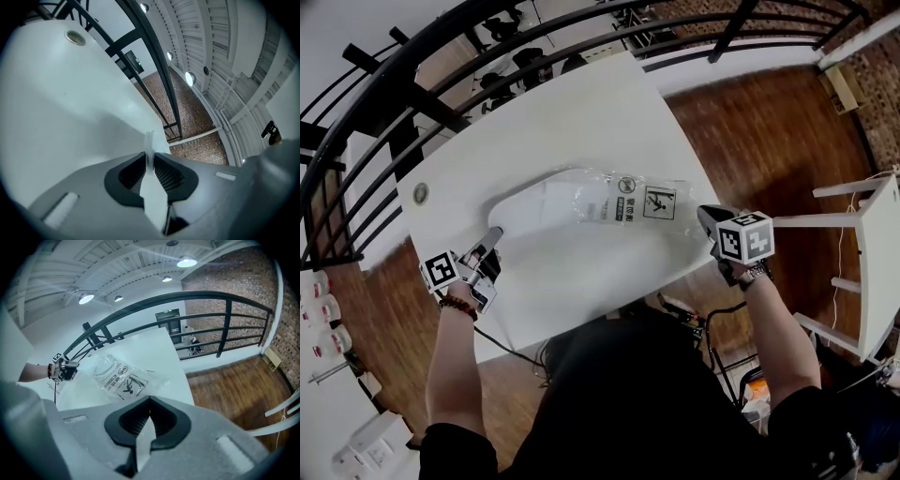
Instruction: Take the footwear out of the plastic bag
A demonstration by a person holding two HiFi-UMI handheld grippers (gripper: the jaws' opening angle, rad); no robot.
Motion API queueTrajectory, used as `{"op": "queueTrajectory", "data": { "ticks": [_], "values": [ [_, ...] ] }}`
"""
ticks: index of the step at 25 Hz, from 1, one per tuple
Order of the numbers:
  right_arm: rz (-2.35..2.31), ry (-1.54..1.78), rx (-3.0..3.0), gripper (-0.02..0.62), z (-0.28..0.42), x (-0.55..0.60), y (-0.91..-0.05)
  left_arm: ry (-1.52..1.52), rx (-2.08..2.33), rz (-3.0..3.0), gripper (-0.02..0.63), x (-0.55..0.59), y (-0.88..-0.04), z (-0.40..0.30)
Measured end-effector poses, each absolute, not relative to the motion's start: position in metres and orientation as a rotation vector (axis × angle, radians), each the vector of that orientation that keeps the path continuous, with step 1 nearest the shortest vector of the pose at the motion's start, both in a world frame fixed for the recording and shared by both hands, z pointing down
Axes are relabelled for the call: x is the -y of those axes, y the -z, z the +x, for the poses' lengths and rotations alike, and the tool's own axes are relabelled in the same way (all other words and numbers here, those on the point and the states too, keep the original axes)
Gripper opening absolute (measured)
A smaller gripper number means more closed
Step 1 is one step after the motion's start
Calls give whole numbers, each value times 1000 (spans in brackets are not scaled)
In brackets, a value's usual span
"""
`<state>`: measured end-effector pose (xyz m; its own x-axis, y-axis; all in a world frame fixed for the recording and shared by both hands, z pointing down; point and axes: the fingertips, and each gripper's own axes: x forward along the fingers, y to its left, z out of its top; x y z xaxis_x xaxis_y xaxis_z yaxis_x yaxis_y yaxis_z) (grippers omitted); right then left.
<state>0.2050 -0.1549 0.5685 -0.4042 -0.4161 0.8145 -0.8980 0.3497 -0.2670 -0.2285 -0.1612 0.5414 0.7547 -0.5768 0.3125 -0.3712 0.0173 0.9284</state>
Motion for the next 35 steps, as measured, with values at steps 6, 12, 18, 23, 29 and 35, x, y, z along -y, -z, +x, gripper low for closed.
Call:
{"op": "queueTrajectory", "data": {
  "ticks": [6,12,18,23,29,35],
  "values": [
    [1180,-1002,1964,-8,216,152,-567,234,831,1583,77,157,-541,-235],
    [1230,-1037,1957,-8,219,149,-568,288,880,1559,77,150,-542,-250],
    [1257,-1053,1961,-8,219,150,-566,337,932,1534,75,142,-542,-262],
    [1279,-1060,1967,-8,219,150,-566,396,973,1509,75,135,-543,-270],
    [1326,-1103,1969,-8,225,150,-567,477,1022,1467,75,127,-546,-278],
    [1392,-1171,1945,-8,232,146,-569,537,1071,1422,74,119,-549,-288]
  ]
}}
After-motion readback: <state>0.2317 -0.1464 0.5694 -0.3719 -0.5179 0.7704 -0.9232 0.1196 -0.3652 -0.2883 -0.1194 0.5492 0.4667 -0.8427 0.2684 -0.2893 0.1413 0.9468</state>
